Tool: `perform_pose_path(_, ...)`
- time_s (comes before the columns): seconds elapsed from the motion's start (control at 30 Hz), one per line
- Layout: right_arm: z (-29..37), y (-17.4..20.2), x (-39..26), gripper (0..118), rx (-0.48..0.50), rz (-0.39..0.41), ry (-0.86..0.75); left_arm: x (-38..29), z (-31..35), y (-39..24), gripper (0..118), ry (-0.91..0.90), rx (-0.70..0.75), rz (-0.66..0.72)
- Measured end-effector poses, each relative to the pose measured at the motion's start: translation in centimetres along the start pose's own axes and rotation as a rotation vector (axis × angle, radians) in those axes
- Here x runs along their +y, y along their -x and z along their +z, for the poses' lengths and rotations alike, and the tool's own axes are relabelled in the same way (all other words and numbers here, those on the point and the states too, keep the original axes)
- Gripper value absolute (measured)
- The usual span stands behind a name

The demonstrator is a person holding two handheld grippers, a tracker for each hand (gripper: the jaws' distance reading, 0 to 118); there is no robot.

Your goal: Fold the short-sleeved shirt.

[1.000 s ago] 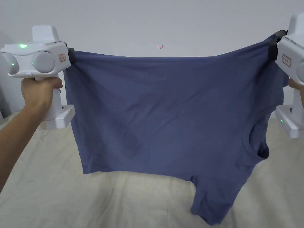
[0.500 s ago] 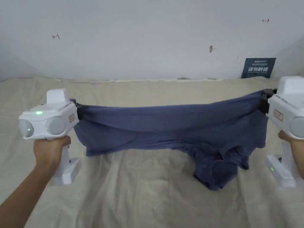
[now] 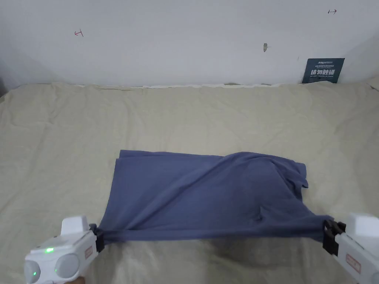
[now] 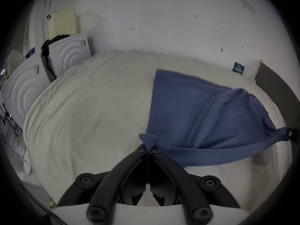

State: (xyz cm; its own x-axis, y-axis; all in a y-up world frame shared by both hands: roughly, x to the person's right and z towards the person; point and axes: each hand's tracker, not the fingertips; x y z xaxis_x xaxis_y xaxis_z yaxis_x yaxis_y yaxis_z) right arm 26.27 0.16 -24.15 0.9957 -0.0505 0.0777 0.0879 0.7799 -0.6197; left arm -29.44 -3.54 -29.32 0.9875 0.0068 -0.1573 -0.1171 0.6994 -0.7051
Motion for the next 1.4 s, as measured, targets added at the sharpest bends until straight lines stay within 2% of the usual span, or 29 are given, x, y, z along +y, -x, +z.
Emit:
perform_pose_path(0.17, 5.1, -0.9, -5.3, 1, 0.019, -0.032, 0.055, -5.2, 4.7, 2.0, 2, 0.038, -0.003, 0.016)
perform_pose_path(0.3, 7.7, -0.7, -8.8, 1, 0.014, -0.018, 0.100, -7.9, 6.7, 2.9, 2, 0.070, 0.000, 0.007)
perform_pose_path(0.47, 7.0, -0.7, -12.2, 1, -0.025, 0.000, 0.197, -9.9, 6.7, 3.0, 2, 0.133, 0.024, -0.055)
perform_pose_path(0.57, 5.3, -0.5, -14.1, 2, -0.044, -0.016, 0.282, -10.7, 6.3, 2.5, 2, 0.164, 0.042, -0.099)
perform_pose_path(0.63, 5.1, -0.2, -14.6, 2, -0.048, -0.032, 0.274, -10.5, 6.6, 2.3, 4, 0.148, 0.047, -0.102)
perform_pose_path(0.67, 5.5, 0.0, -14.3, 4, -0.062, -0.039, 0.252, -10.2, 6.6, 2.2, 11, 0.153, 0.050, -0.093)
perform_pose_path(0.7, 5.7, 0.2, -13.8, 17, -0.065, -0.043, 0.258, -10.2, 6.4, 2.5, 32, 0.159, 0.051, -0.075)
perform_pose_path(0.73, 5.9, 0.2, -13.3, 38, -0.069, -0.051, 0.261, -9.8, 6.5, 2.5, 61, 0.164, 0.053, -0.059)
perform_pose_path(0.8, 6.8, 0.3, -11.8, 90, -0.072, -0.074, 0.245, -8.6, 7.5, 2.5, 118, 0.142, 0.058, 0.003)
perform_pose_path(0.83, 7.3, 0.3, -10.9, 102, -0.058, -0.081, 0.211, -8.0, 8.2, 2.5, 118, 0.112, 0.037, 0.032)
perform_pose_path(0.87, 7.9, 0.4, -9.7, 105, -0.047, -0.090, 0.157, -7.1, 9.2, 2.3, 116, 0.048, 0.018, 0.064)
perform_pose_path(0.93, 9.5, 1.1, -6.6, 105, -0.052, -0.093, 0.040, -5.0, 11.7, 1.7, 115, -0.122, -0.021, 0.081)
perform_pose_path(1.1, 13.9, 3.5, 0.8, 104, -0.048, -0.034, -0.231, 0.8, 18.1, -1.2, 114, -0.378, -0.064, 0.043)
perform_pose_path(1.27, 17.3, 6.0, 4.3, 103, -0.075, 0.032, -0.423, 3.6, 21.6, -3.9, 114, -0.589, -0.090, -0.035)
perform_pose_path(1.33, 18.3, 6.9, 4.8, 91, -0.082, 0.043, -0.476, 3.7, 22.5, -4.9, 110, -0.647, -0.084, -0.065)
perform_pose_path(1.37, 18.7, 7.2, 4.9, 82, -0.089, 0.045, -0.497, 3.8, 22.8, -5.5, 102, -0.672, -0.084, -0.076)
perform_pose_path(1.4, 19.0, 7.5, 4.9, 64, -0.097, 0.042, -0.505, 3.7, 23.0, -5.9, 83, -0.686, -0.089, -0.090)
